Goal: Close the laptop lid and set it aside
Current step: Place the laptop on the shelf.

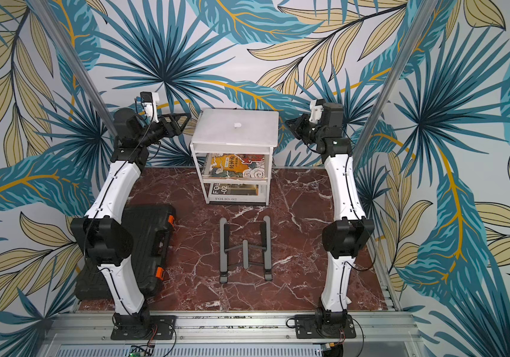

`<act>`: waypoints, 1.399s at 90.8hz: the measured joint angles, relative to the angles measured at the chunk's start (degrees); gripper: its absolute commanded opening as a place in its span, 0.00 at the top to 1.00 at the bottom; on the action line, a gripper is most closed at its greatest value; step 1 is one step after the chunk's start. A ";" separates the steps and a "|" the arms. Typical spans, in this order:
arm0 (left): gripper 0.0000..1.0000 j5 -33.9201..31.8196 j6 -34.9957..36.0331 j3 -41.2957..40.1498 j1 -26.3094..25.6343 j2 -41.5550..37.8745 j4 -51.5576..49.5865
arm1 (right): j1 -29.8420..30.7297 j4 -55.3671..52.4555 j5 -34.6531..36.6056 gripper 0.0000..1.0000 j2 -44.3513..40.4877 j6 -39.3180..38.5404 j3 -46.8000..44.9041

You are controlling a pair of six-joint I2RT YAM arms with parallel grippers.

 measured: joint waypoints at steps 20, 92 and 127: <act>0.12 -3.26 3.48 3.06 -0.33 0.02 -6.21 | 0.48 -3.17 3.21 1.00 1.79 -2.95 3.15; 0.11 -16.76 12.22 9.03 -4.37 3.32 -23.63 | 5.81 -9.99 15.32 1.00 5.60 -11.78 7.61; 0.10 -17.53 12.44 9.03 -4.70 3.32 -24.44 | 7.10 -10.58 18.16 1.00 6.49 -13.86 10.27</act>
